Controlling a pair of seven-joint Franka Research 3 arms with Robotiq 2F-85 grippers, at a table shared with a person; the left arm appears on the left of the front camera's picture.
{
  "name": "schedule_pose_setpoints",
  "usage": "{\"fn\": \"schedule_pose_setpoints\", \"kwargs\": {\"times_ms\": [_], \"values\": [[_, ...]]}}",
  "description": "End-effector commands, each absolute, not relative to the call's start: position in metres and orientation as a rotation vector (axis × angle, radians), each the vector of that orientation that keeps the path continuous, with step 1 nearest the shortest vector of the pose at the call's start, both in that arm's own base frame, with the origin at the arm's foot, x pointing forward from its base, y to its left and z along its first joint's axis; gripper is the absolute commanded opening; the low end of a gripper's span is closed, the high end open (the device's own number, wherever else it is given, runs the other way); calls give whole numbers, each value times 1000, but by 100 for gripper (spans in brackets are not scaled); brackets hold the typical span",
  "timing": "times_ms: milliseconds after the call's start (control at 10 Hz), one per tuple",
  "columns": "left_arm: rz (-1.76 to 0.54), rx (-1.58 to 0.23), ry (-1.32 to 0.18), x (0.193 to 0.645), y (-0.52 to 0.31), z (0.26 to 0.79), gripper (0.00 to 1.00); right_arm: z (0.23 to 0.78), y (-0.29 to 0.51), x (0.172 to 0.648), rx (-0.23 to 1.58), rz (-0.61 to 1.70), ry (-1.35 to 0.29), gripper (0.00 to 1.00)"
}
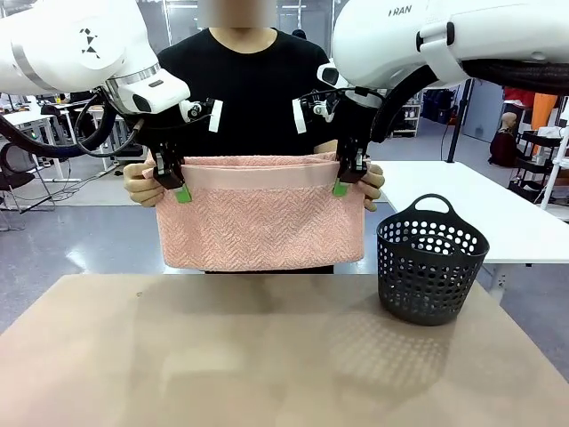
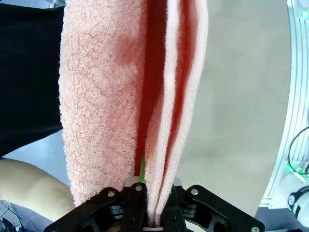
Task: Fold the towel.
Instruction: Release the end of the 100 cm Hotel Towel you were holding.
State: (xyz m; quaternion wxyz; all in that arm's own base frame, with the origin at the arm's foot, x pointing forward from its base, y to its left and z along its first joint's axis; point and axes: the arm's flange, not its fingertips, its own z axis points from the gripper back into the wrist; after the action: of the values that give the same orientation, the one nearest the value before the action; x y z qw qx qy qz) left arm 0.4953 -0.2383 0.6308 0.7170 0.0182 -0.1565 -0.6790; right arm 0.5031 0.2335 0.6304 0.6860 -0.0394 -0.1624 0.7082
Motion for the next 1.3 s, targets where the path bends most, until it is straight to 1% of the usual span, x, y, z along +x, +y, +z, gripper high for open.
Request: {"fn": "schedule_pose_setpoints", "kwargs": {"times_ms": [0, 700, 800, 900, 1000, 1100, 1200], "values": [[-1502, 46, -348, 495, -236, 633, 0, 631, 233, 504, -99, 1589, -361, 0], [-1502, 46, -348, 495, -236, 633, 0, 631, 233, 504, -99, 1589, -361, 0], [-1502, 40, -346, 496, -238, 631, 4, 630, 233, 503, -88, 1586, -363, 4], [-1530, 40, -343, 495, -237, 632, 28, 631, 233, 503, -103, 1599, -368, 38], [-1516, 42, -348, 495, -237, 633, 31, 630, 232, 503, -109, 1592, -367, 38], [-1508, 43, -355, 495, -238, 635, 56, 630, 232, 504, -104, 1587, -367, 71], [-1502, 52, -361, 495, -238, 637, 62, 631, 232, 505, -101, 1586, -368, 40]]}}
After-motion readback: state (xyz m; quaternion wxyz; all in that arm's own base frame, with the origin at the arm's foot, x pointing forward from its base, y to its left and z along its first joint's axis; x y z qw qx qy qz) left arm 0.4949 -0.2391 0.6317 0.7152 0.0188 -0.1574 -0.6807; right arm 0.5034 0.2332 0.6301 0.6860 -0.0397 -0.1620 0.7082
